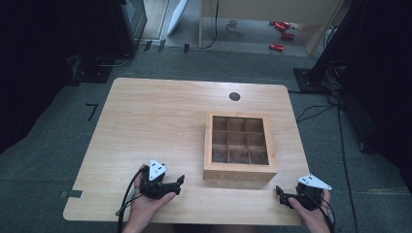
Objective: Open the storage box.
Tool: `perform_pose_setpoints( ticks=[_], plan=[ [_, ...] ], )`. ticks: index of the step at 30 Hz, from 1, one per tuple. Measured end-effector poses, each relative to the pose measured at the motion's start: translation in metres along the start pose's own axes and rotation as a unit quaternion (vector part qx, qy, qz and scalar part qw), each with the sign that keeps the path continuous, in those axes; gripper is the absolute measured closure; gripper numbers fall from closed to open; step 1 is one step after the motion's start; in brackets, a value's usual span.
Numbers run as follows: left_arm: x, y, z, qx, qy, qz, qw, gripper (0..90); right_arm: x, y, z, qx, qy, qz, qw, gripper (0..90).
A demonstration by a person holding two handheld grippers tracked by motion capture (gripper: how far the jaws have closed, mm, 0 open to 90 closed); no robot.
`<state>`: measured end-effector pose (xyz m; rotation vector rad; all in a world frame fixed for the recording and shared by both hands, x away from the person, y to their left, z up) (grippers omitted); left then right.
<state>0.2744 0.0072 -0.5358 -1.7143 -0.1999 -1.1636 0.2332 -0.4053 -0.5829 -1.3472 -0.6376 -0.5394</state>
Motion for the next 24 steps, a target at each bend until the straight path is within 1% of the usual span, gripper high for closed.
perform_pose_setpoints(
  ticks=[4,6,9,13,18,21,24],
  plan=[
    [0.005,0.005,-0.011,-0.013,0.007,0.001,0.9999,16.1,-0.001,-0.001,0.002,0.005,-0.005,0.002,1.0,1.0],
    [0.007,0.006,-0.017,-0.02,0.009,-0.001,0.9998,16.3,0.0,-0.002,0.003,0.006,-0.009,-0.001,0.9999,1.1],
    [0.011,0.009,-0.025,-0.029,0.013,-0.003,0.9995,16.4,0.003,-0.005,0.006,0.021,-0.005,-0.009,0.9997,1.0],
    [0.015,0.014,-0.035,-0.041,0.017,-0.004,0.999,17.4,0.008,-0.009,0.012,0.03,-0.006,-0.022,0.9993,1.0],
    [0.018,0.021,-0.046,-0.054,0.013,-0.005,0.9984,24.1,0.015,-0.016,0.021,0.048,0.001,-0.04,0.998,1.1],
    [0.02,0.024,-0.051,-0.054,0.011,-0.004,0.9985,25.6,0.018,-0.017,0.025,0.047,0.001,-0.046,0.9978,1.1],
    [0.022,0.026,-0.053,-0.054,0.005,-0.007,0.9985,30.8,0.02,-0.017,0.029,0.045,0.002,-0.053,0.9975,1.1]
  ],
)
Point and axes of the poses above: each handheld gripper's, and its own axes: y roughly forward along the jaws, x roughly out of its top, z roughly to its left, the point moved 8 cm from there along y, roughly forward along the jaws, and after that the axes turned 6 degrees about y, right-handed, at the moved point
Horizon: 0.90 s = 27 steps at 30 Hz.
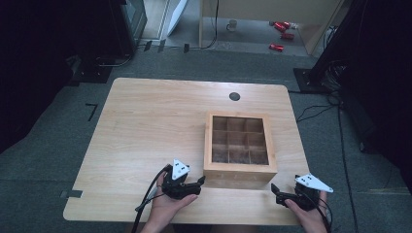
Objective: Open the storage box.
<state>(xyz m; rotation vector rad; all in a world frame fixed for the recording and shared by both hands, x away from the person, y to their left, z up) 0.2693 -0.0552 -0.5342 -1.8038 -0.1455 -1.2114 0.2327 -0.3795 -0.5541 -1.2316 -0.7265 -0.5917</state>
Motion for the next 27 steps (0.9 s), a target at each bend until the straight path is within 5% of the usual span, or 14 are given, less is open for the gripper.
perform_pose_setpoints(
  ticks=[6,19,27],
  plan=[
    [0.004,0.002,-0.009,-0.017,0.01,-0.005,0.9998,38.1,0.004,0.001,0.013,0.014,-0.002,-0.007,0.9999,1.3],
    [0.012,0.007,-0.018,-0.035,0.014,-0.008,0.9993,62.2,0.013,0.0,0.027,0.018,0.012,-0.031,0.9993,30.2],
    [0.013,0.008,-0.017,-0.034,0.009,-0.005,0.9994,65.6,0.015,0.001,0.035,0.032,0.011,-0.039,0.9987,44.4]
  ],
)
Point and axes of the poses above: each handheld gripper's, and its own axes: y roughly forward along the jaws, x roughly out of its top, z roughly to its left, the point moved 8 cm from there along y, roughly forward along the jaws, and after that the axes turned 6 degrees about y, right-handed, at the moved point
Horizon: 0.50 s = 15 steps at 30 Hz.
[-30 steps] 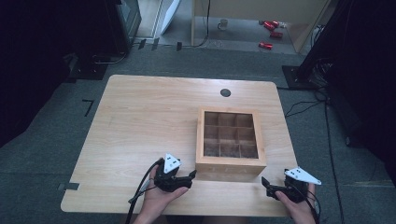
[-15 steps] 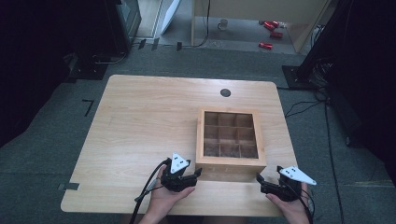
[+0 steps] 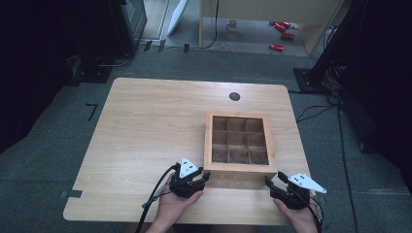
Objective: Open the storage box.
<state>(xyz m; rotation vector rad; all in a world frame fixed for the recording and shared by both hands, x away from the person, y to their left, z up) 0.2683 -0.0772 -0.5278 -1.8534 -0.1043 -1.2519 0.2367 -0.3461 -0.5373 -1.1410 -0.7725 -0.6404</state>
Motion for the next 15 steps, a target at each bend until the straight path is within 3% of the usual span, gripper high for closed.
perform_pose_setpoints(
  ticks=[15],
  plan=[
    [0.0052,-0.0045,0.001,-0.007,0.0,-0.012,0.9999,67.1,0.0053,-0.0043,0.0043,0.02,0.003,-0.027,0.9994,53.1]
  ],
)
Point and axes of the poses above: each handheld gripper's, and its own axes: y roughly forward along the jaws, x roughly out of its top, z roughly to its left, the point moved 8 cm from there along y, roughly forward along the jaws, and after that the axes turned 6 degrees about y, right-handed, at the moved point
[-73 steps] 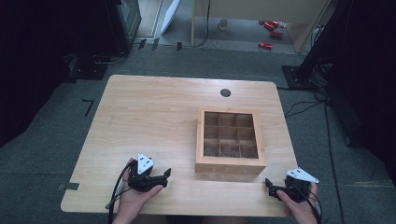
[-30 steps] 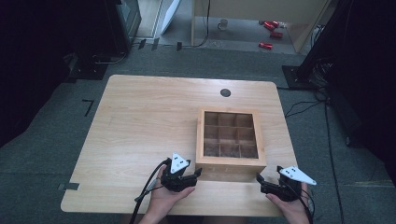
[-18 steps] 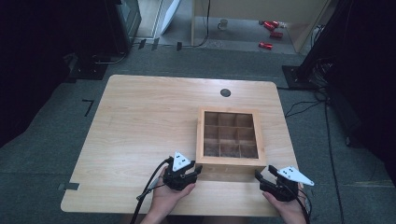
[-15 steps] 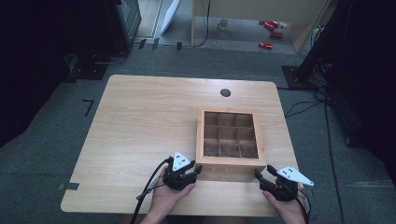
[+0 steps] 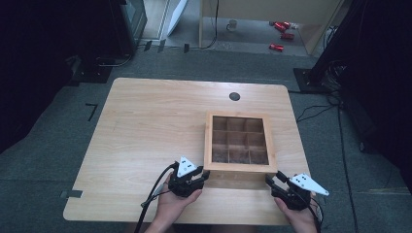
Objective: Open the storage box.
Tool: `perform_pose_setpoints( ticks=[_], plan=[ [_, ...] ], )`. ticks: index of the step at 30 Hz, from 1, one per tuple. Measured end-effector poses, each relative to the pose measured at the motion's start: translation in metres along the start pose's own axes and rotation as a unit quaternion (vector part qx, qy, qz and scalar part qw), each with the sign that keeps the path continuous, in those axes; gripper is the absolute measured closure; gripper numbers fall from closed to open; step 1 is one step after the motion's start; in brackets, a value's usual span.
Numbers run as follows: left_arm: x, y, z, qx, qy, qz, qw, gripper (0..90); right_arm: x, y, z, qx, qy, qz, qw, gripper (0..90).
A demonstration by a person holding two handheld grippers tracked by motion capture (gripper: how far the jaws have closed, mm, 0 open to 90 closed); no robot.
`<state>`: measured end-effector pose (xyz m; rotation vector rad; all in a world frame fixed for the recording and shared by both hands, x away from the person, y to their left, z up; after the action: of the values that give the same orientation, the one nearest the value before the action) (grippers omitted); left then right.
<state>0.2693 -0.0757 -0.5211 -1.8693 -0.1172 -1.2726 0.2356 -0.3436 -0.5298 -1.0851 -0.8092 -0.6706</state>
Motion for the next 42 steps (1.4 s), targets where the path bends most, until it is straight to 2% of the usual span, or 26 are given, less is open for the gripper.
perform_pose_setpoints(
  ticks=[7,11,17,31,35,42],
  plan=[
    [0.002,-0.001,0.0,0.002,0.003,-0.004,1.0,68.4,0.003,-0.002,-0.001,0.003,0.012,-0.009,0.9999,54.6],
    [0.007,-0.005,-0.001,-0.001,0.009,-0.016,0.9998,69.2,0.004,-0.001,0.0,0.003,0.014,-0.011,0.9998,54.4],
    [0.008,-0.004,-0.001,-0.001,0.016,-0.014,0.9998,68.3,0.007,-0.001,0.002,0.006,0.023,-0.017,0.9996,54.7],
    [0.01,-0.006,-0.001,-0.003,0.02,-0.016,0.9997,68.5,0.007,0.0,0.004,0.005,0.018,-0.02,0.9996,55.8],
    [0.01,-0.005,-0.002,-0.003,0.021,-0.016,0.9997,68.4,0.009,-0.001,0.004,0.004,0.018,-0.029,0.9994,56.3],
    [0.009,-0.006,-0.002,-0.005,0.019,-0.02,0.9996,68.4,0.01,-0.001,0.005,-0.002,0.006,-0.034,0.9994,56.4]
  ],
)
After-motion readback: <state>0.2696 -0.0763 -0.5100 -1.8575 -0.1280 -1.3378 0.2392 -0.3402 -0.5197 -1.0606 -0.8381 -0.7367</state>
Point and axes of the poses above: each handheld gripper's, and its own axes: y roughly forward along the jaws, x roughly out of its top, z roughly to its left, the point moved 8 cm from there along y, roughly forward along the jaws, and after that the axes turned 6 degrees about y, right-handed, at the moved point
